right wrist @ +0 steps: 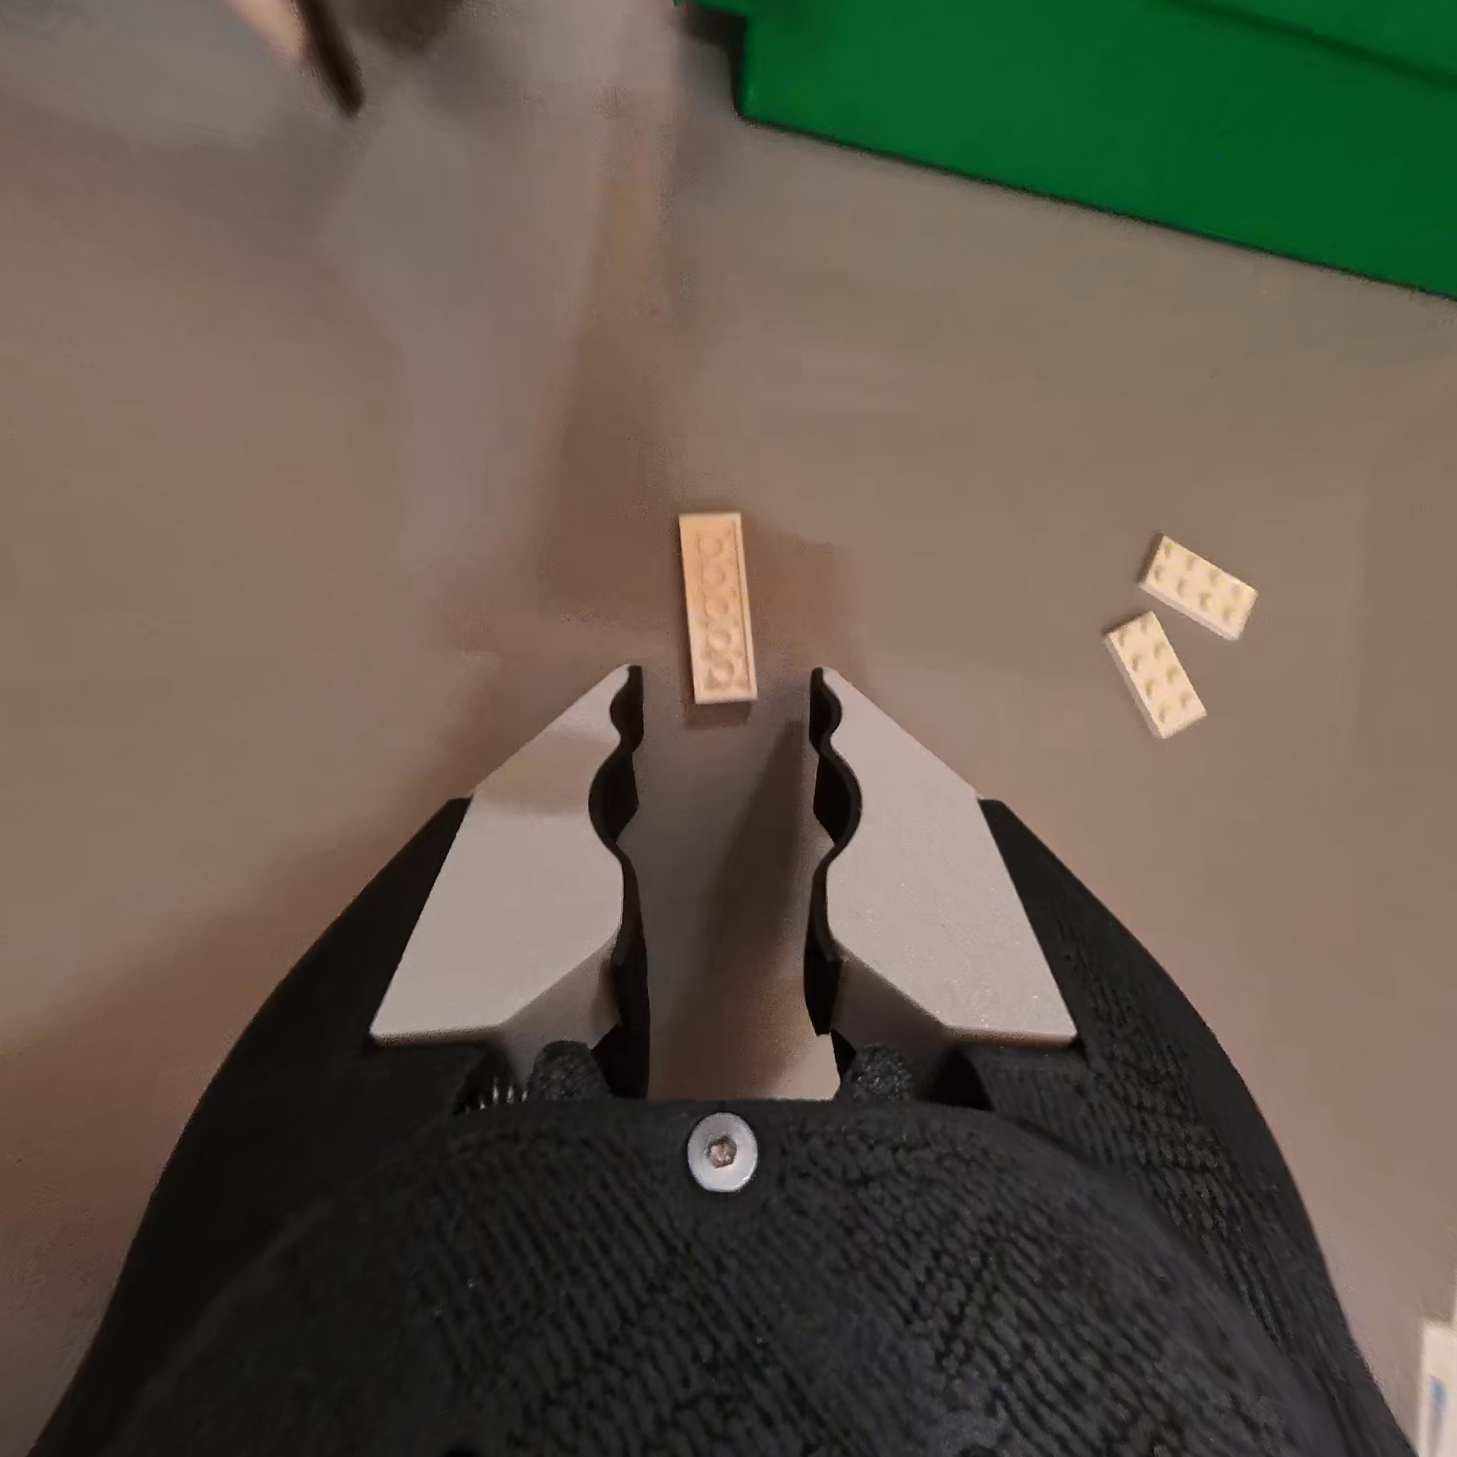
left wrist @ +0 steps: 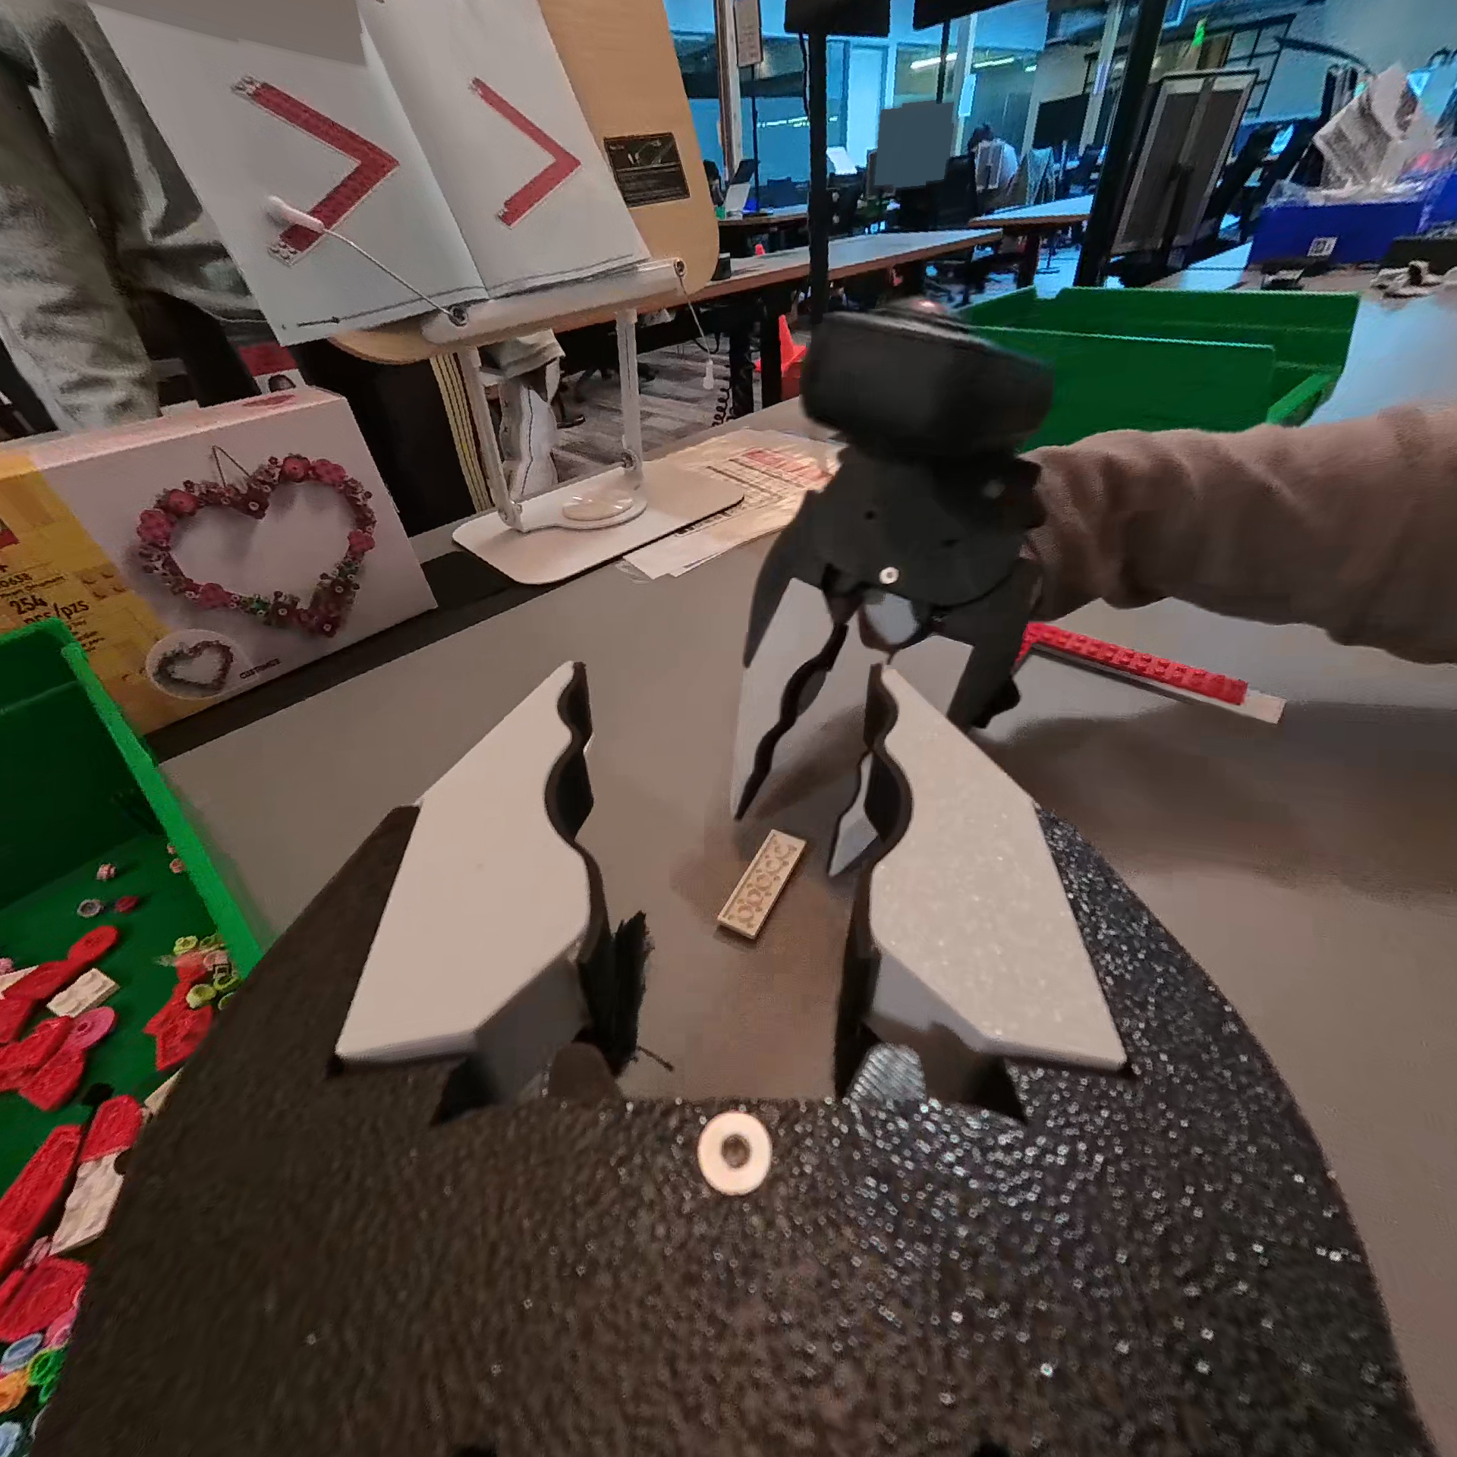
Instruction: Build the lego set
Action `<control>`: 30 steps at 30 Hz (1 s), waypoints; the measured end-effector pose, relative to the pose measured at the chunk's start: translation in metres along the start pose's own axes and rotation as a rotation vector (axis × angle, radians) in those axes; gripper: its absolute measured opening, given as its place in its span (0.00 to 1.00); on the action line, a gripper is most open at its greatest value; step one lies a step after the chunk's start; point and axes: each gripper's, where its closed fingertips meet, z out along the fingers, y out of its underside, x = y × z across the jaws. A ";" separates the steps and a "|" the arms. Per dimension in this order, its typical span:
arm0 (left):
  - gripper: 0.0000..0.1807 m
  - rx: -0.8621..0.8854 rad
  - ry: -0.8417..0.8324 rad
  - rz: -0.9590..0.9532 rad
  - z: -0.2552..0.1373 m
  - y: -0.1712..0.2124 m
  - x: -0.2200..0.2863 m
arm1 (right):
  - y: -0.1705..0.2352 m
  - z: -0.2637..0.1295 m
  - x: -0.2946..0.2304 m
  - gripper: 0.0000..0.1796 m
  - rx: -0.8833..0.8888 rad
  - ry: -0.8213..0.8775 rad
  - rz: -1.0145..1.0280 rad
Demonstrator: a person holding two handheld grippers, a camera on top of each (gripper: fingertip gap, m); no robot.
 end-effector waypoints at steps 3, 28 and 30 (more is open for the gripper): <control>0.38 -0.002 -0.003 -0.008 -0.002 0.001 -0.003 | -0.009 0.007 -0.001 0.19 -0.032 -0.063 0.015; 0.23 0.071 0.173 -0.181 0.013 -0.014 0.031 | -0.060 -0.096 0.004 0.08 -0.012 1.043 -0.996; 0.18 0.060 0.161 -0.106 0.018 -0.014 0.040 | -0.063 -0.105 -0.002 0.07 -0.041 1.131 -1.092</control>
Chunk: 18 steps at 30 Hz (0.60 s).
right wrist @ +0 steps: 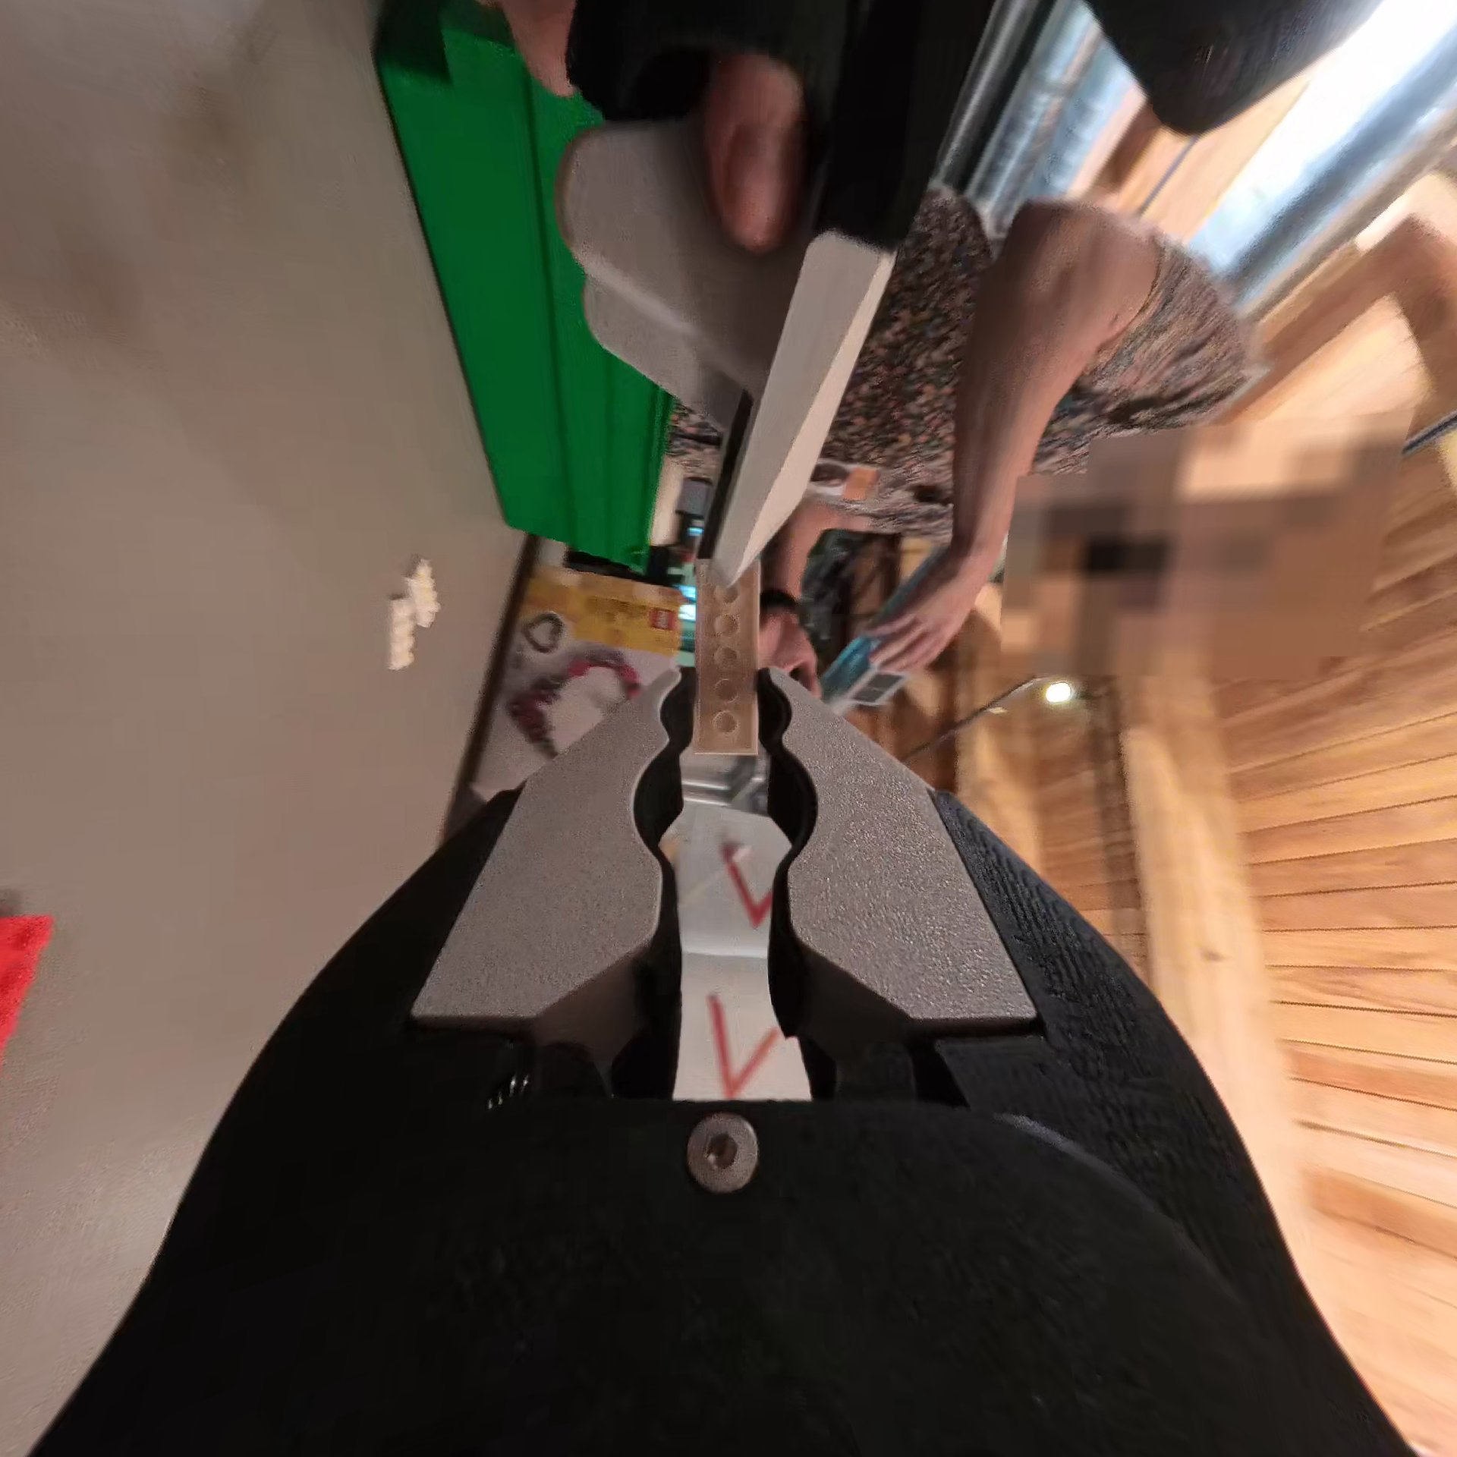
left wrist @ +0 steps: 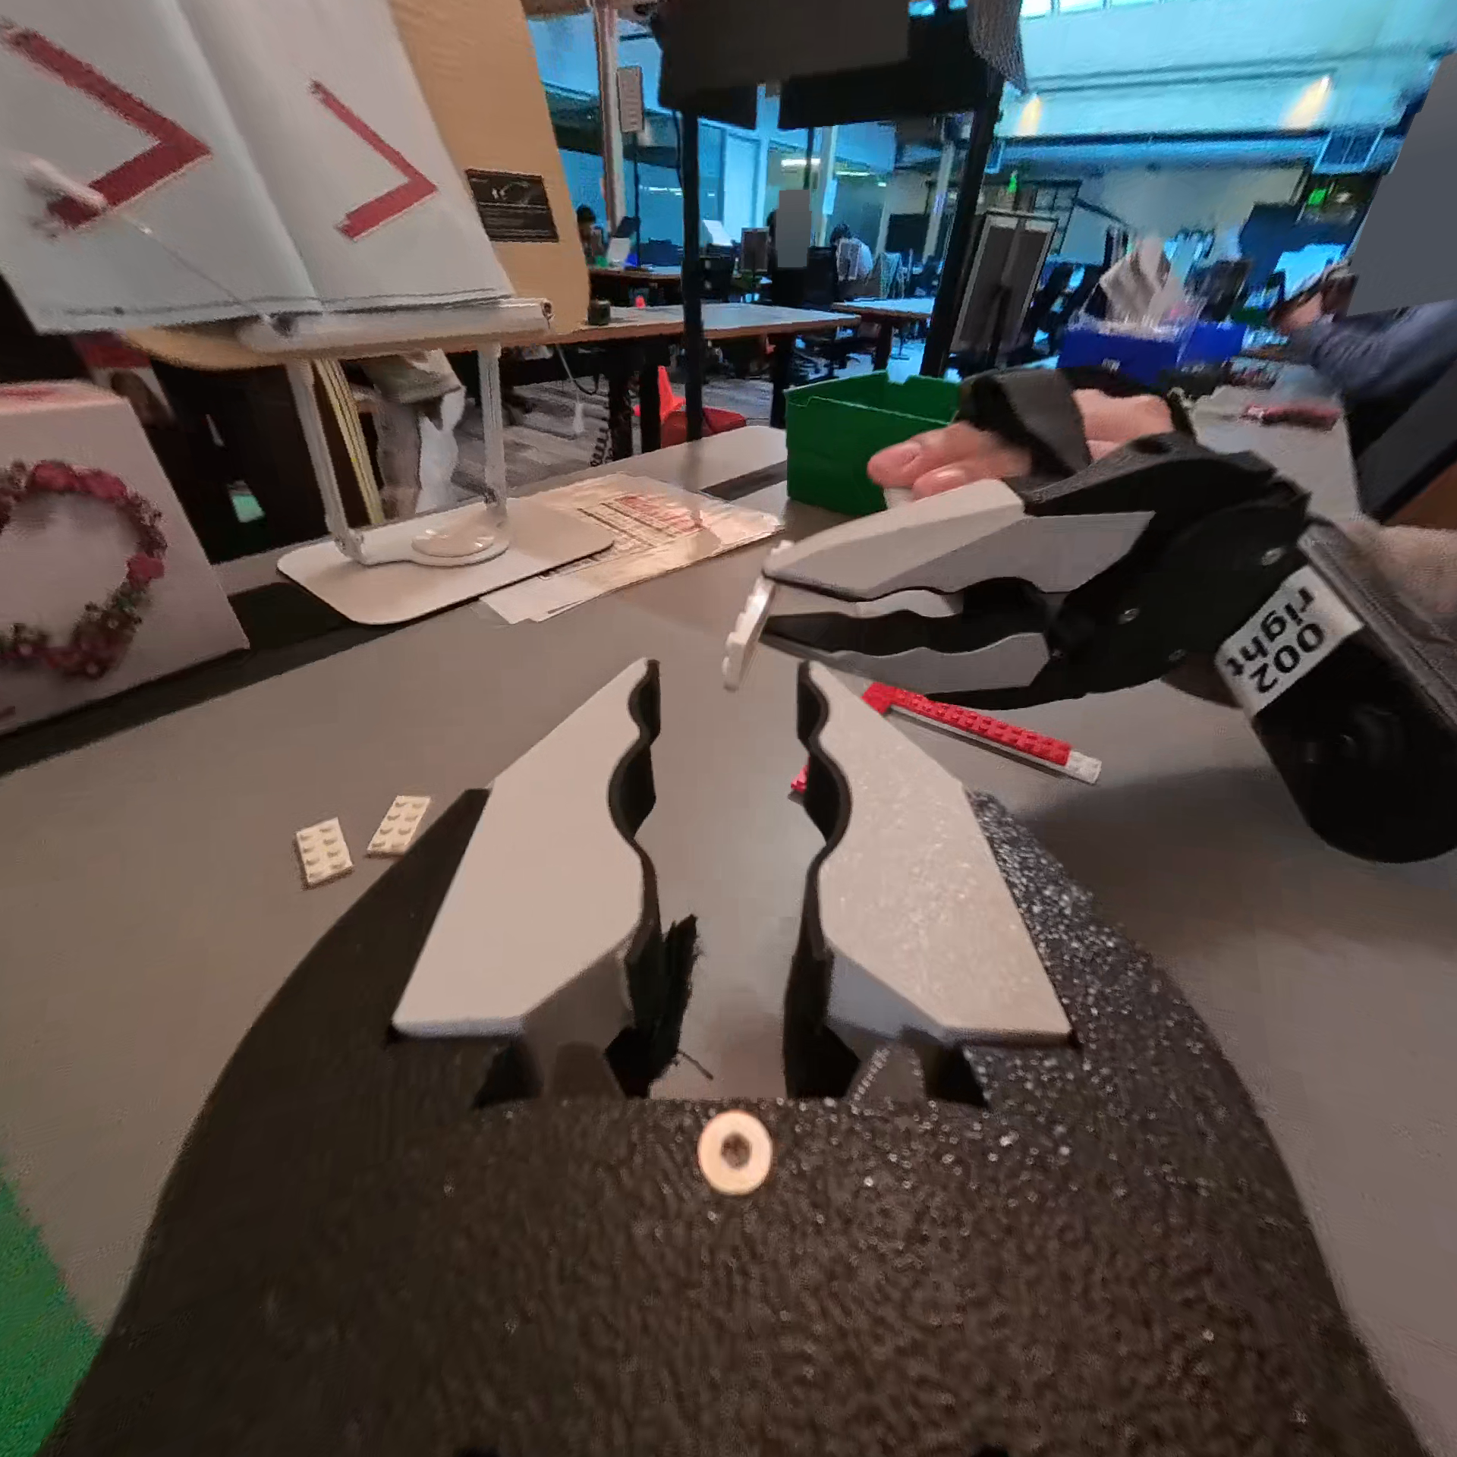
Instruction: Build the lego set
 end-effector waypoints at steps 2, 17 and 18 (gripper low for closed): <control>0.12 0.015 0.001 0.058 0.004 -0.003 0.008 | -0.003 -0.005 0.005 0.08 -0.005 0.056 -0.089; 0.02 0.026 -0.103 0.596 0.010 -0.002 0.026 | 0.003 -0.047 0.010 0.23 0.103 -0.098 0.493; 0.02 0.017 -0.110 0.650 0.010 0.001 0.027 | 0.004 -0.051 0.011 0.24 0.135 -0.154 0.679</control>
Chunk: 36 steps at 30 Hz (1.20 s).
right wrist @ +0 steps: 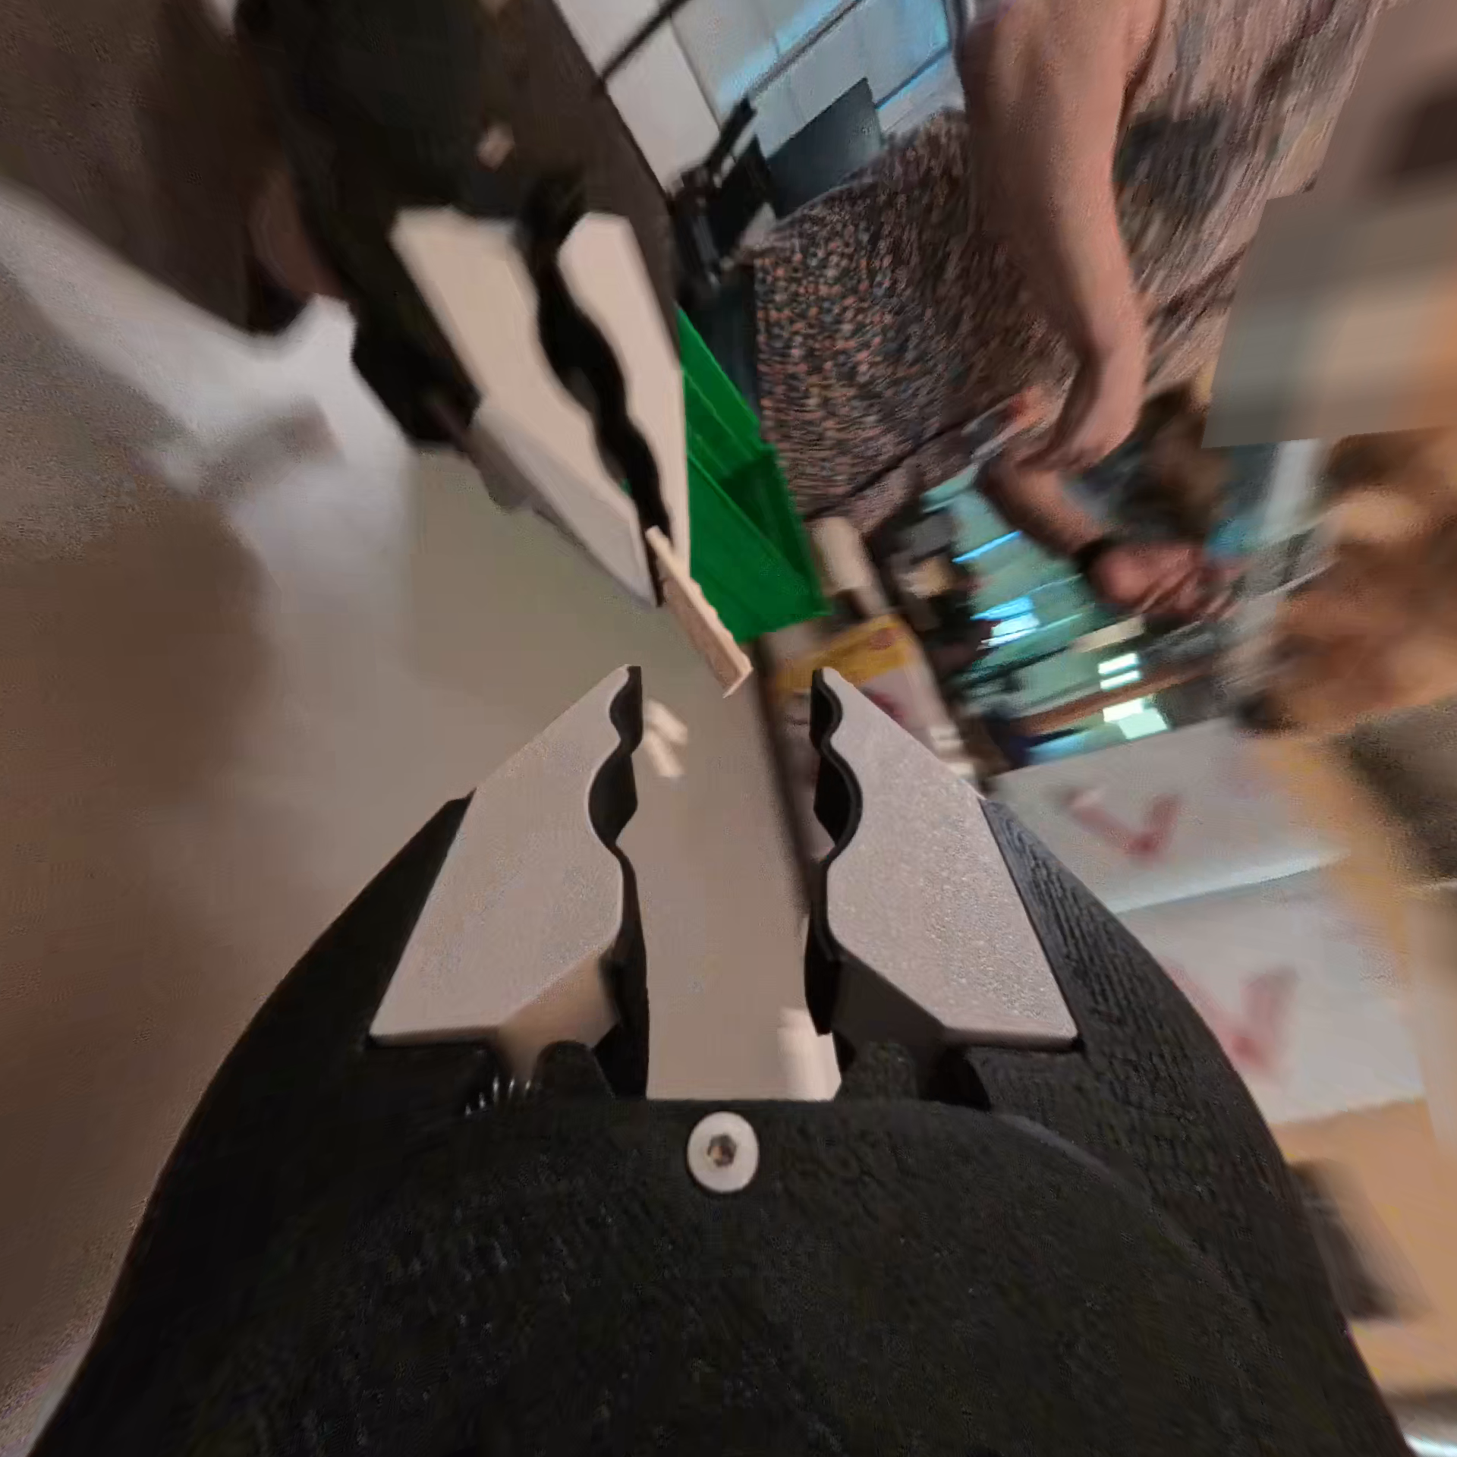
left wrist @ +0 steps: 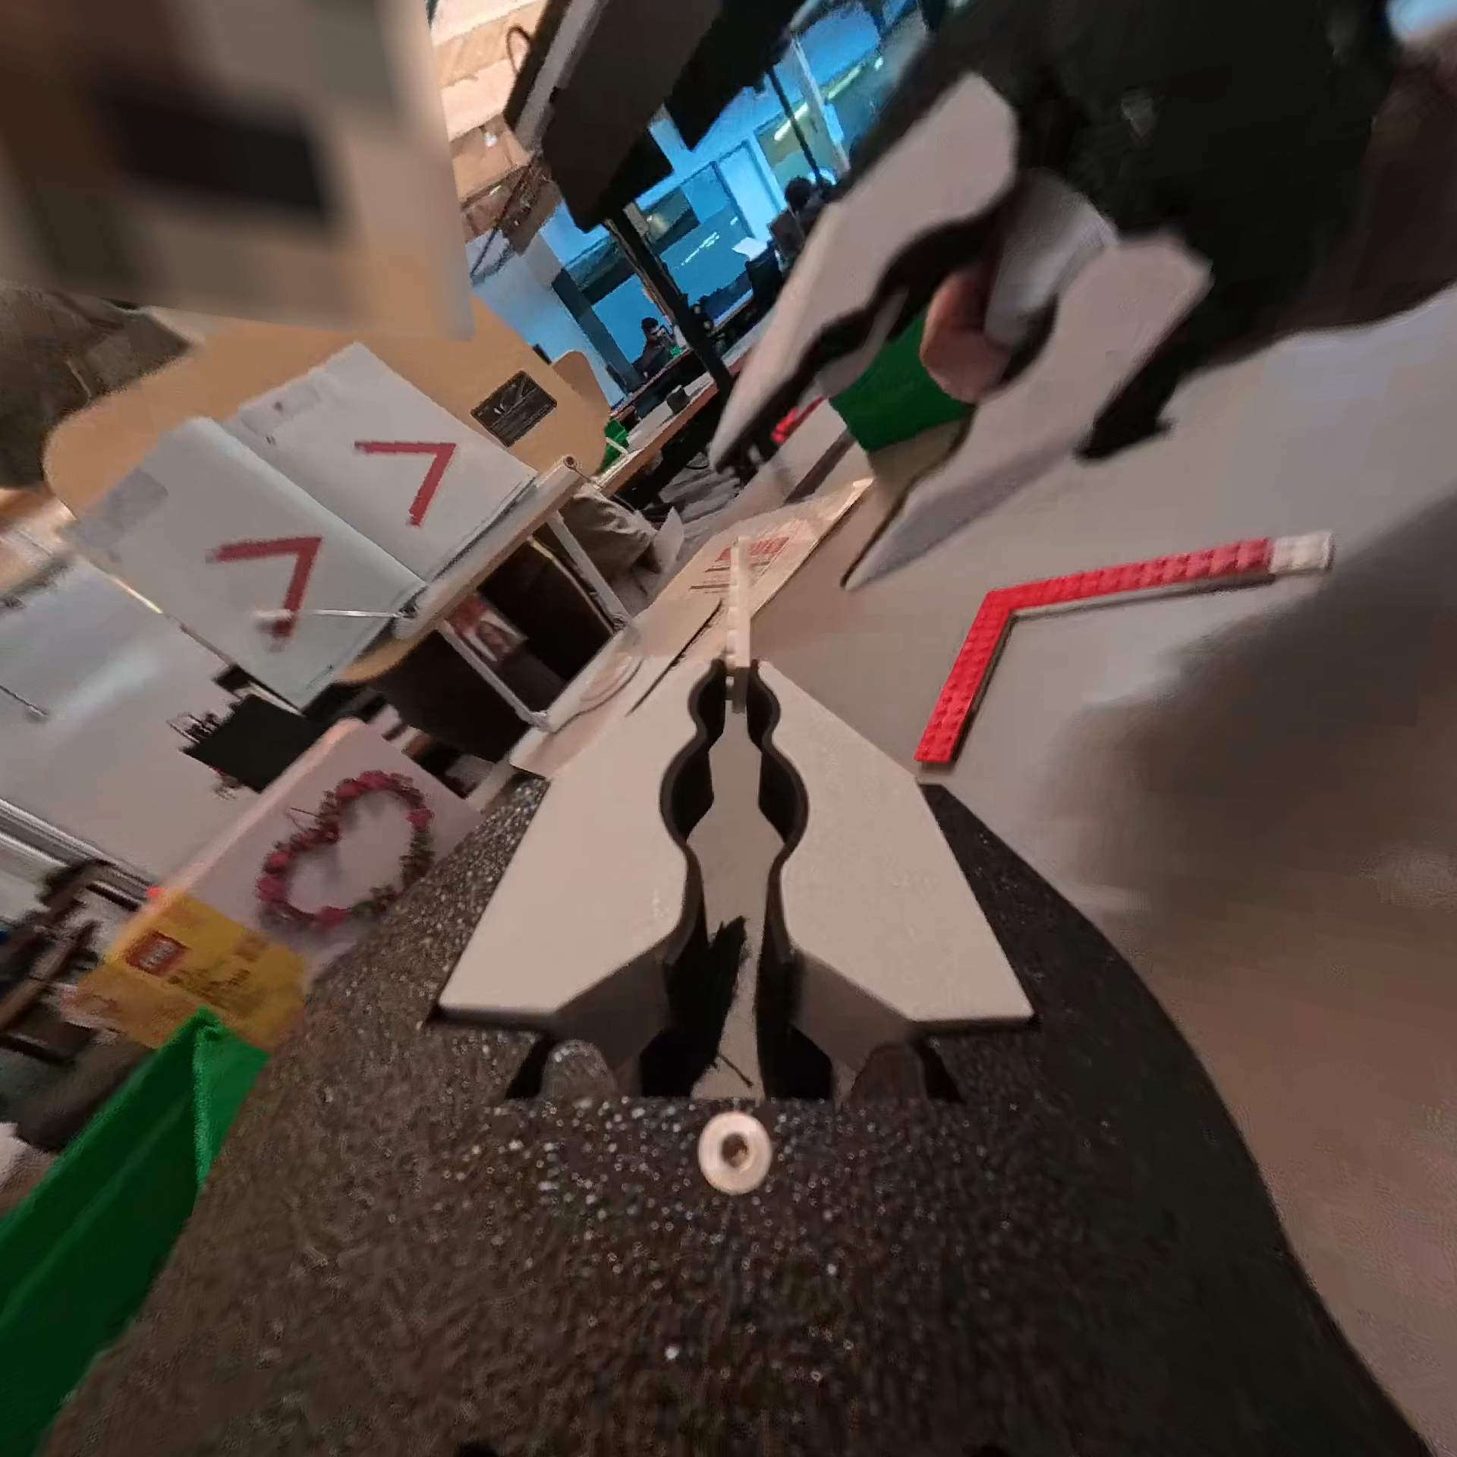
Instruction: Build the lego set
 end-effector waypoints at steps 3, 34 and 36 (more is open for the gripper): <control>0.02 -0.004 -0.017 0.144 0.002 0.001 0.008 | 0.006 -0.009 0.000 0.27 0.032 -0.187 0.483; 0.16 -0.031 0.141 0.208 0.015 0.020 0.054 | 0.055 -0.044 -0.086 0.08 -0.173 -0.574 0.742; 0.16 -0.035 0.145 0.154 0.015 0.022 0.051 | 0.061 -0.048 -0.096 0.08 -0.221 -0.573 0.691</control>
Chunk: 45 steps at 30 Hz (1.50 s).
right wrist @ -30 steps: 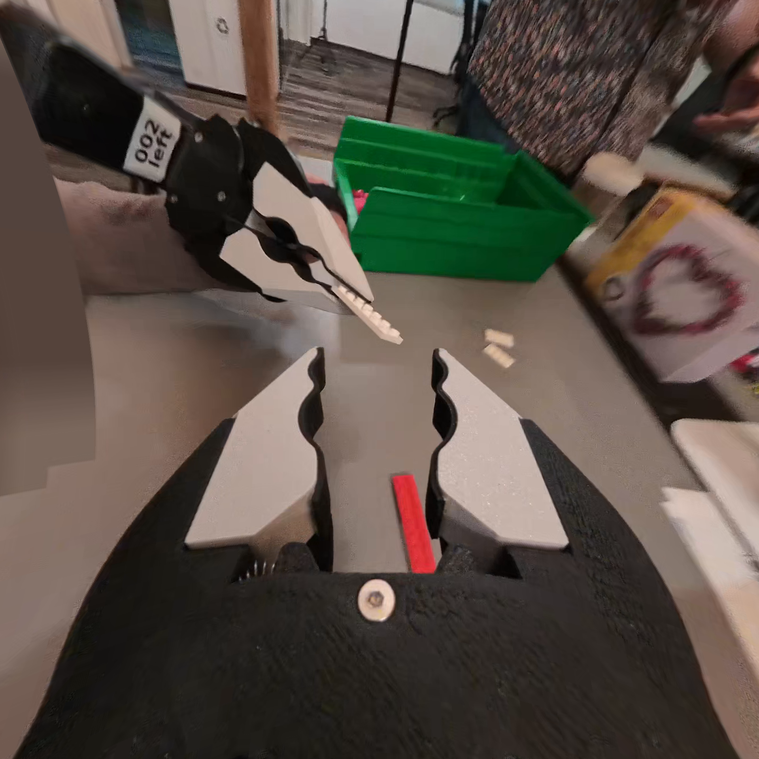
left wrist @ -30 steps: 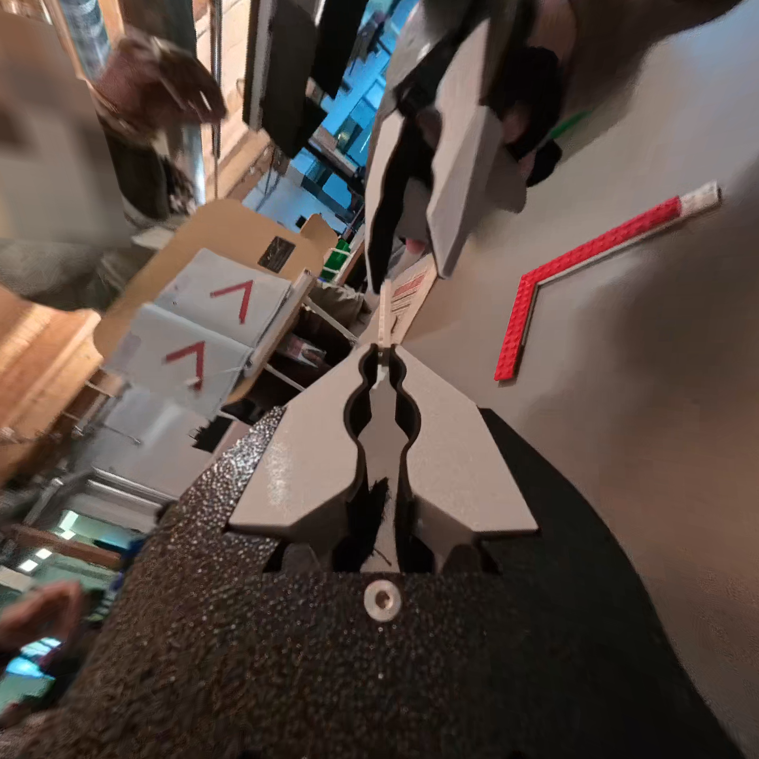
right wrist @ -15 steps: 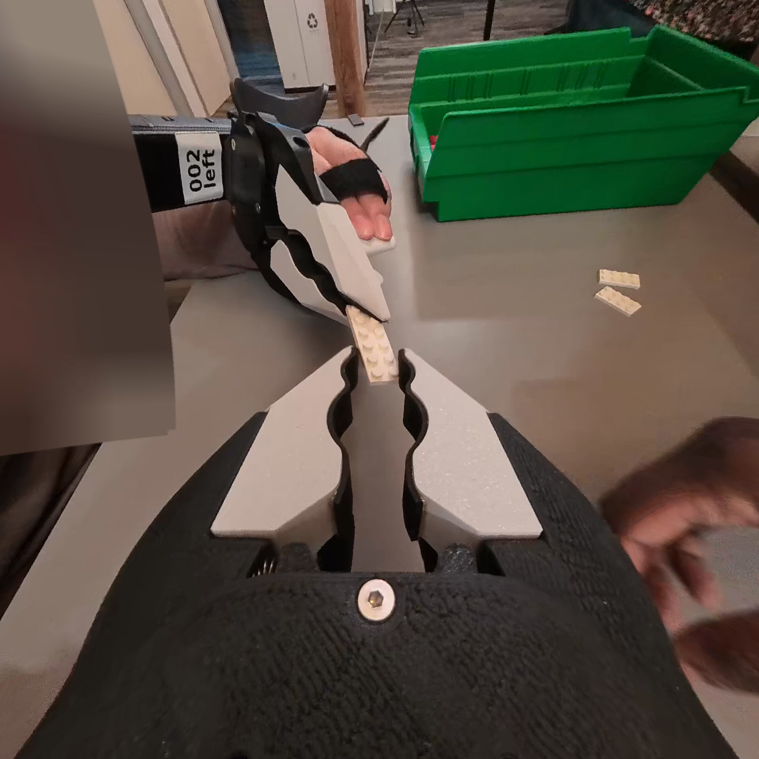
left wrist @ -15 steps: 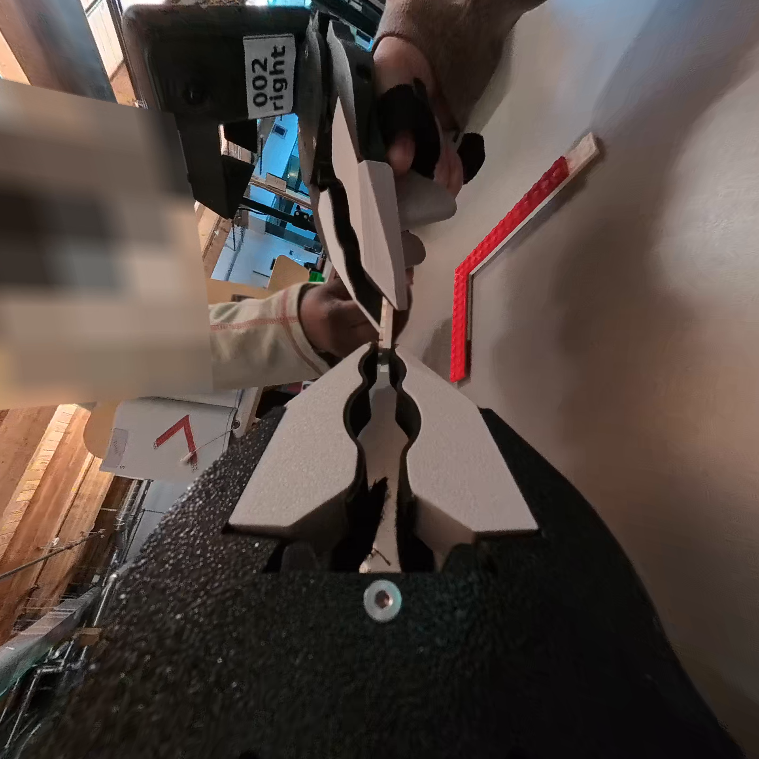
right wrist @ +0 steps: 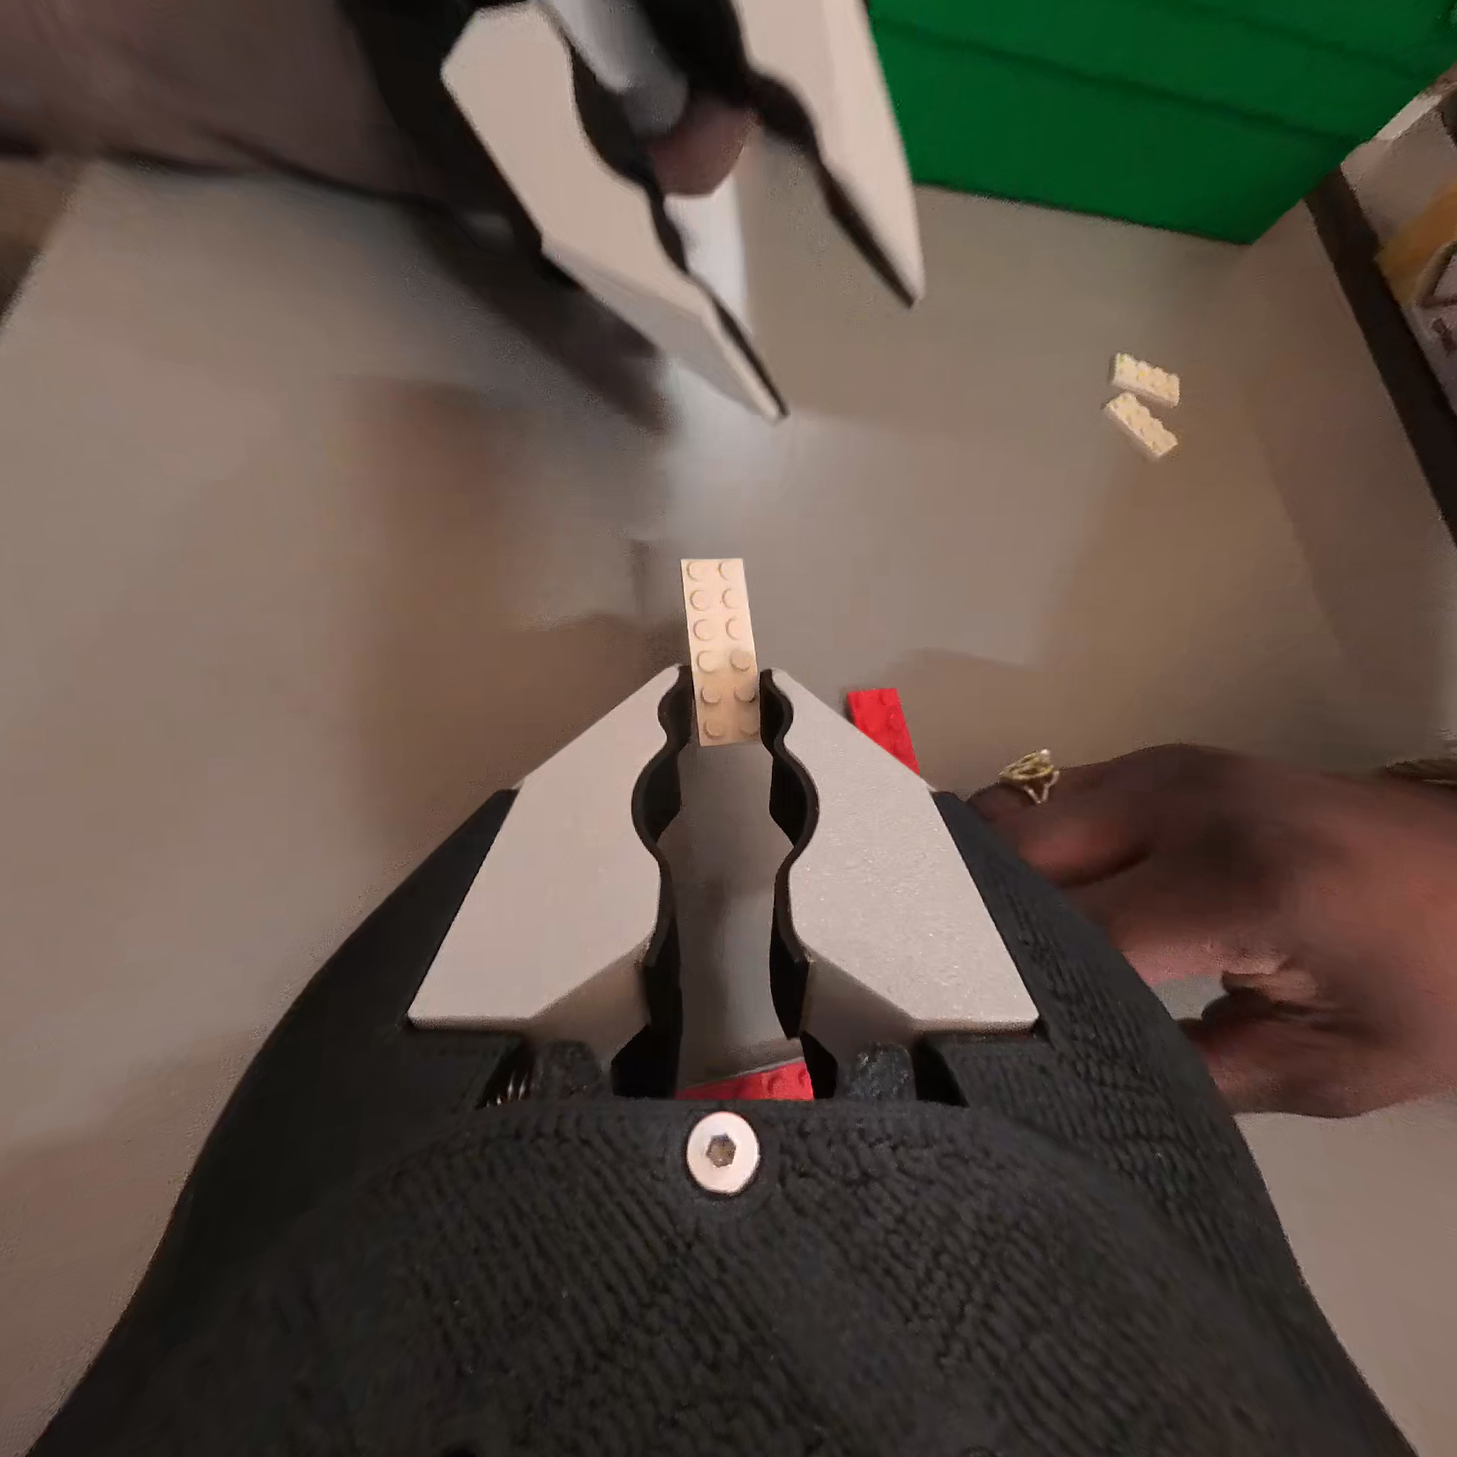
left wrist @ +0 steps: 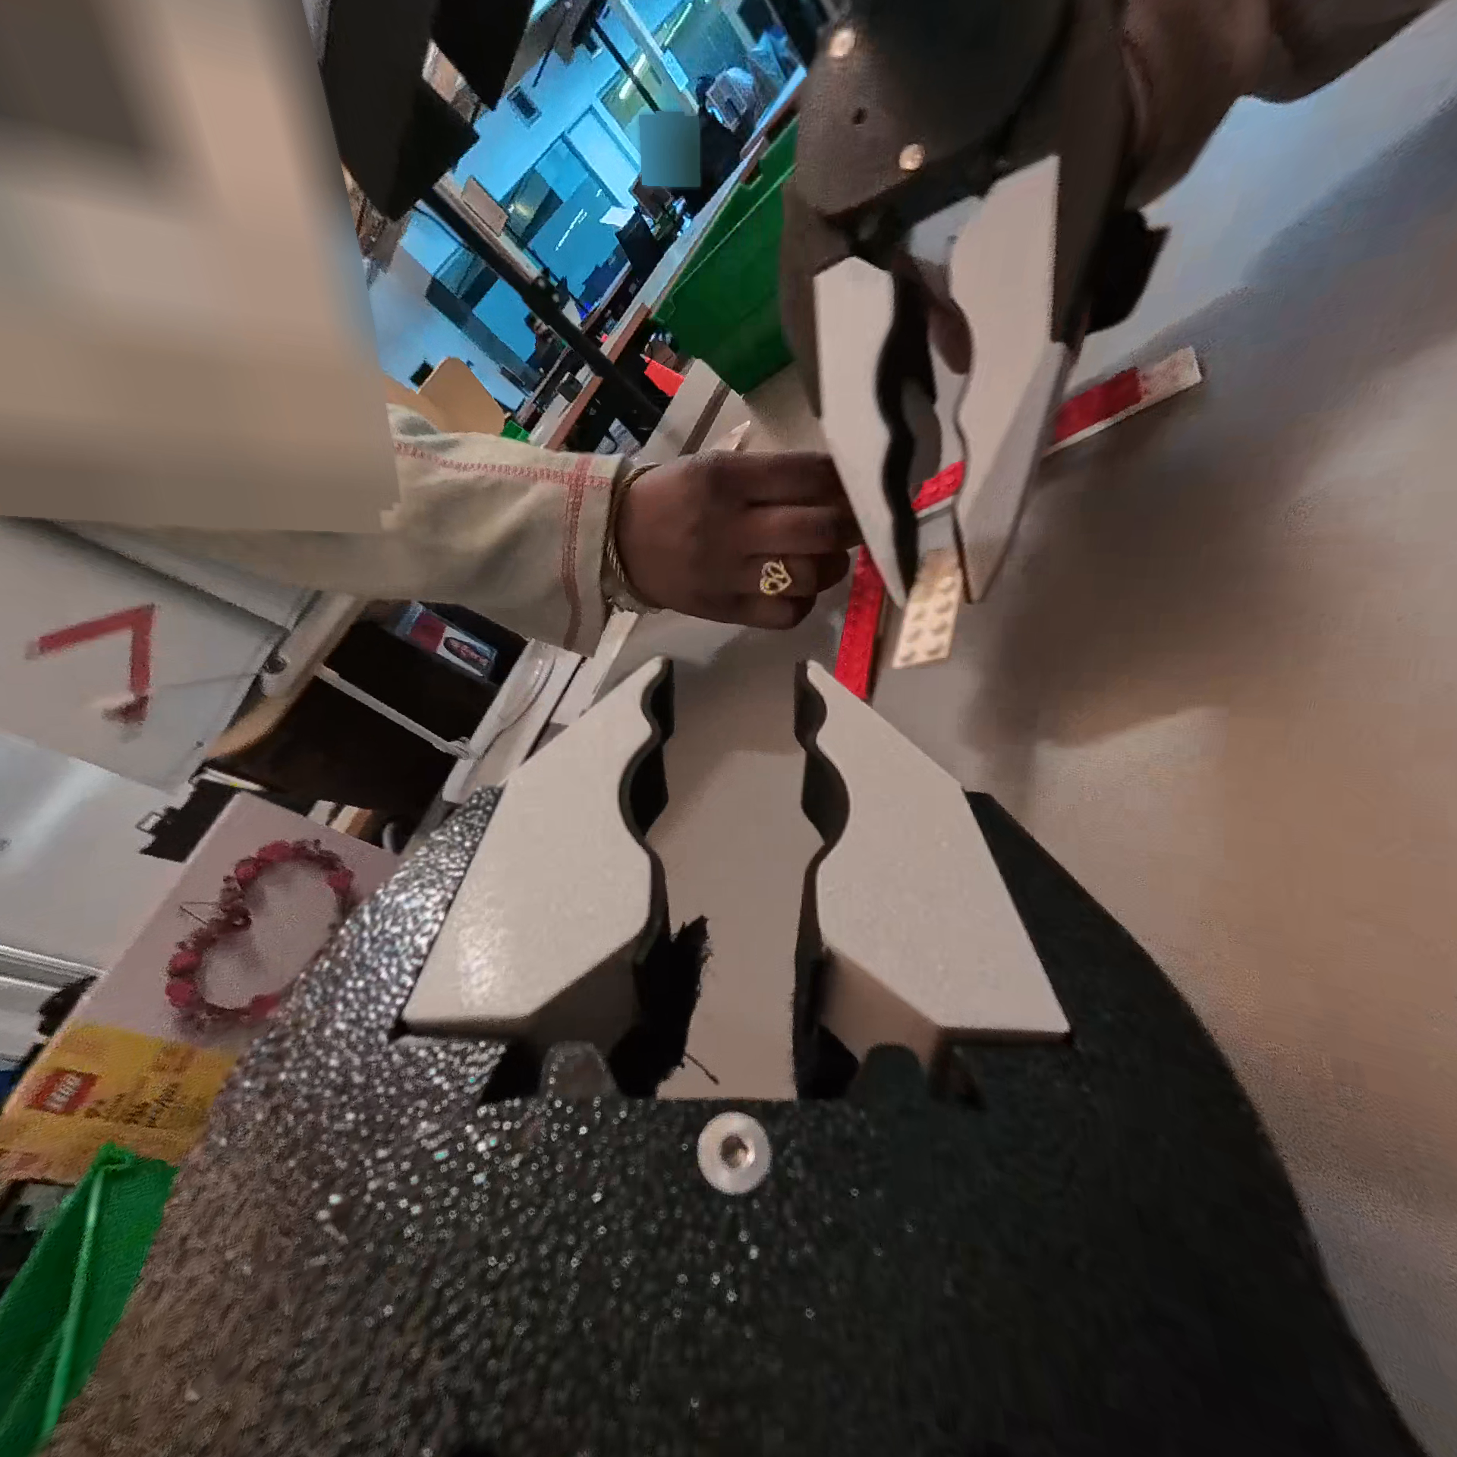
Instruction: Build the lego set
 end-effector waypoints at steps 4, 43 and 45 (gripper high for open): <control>0.15 -0.001 -0.002 -0.071 -0.001 0.004 -0.004 | 0.013 0.005 -0.005 0.08 -0.062 0.025 -0.035; 0.03 0.080 -0.383 -0.288 -0.021 0.006 -0.069 | 0.062 -0.059 0.061 0.15 0.046 0.328 0.212; 0.03 0.077 -0.378 -0.288 -0.020 0.007 -0.068 | 0.063 -0.055 0.060 0.15 0.018 0.293 0.193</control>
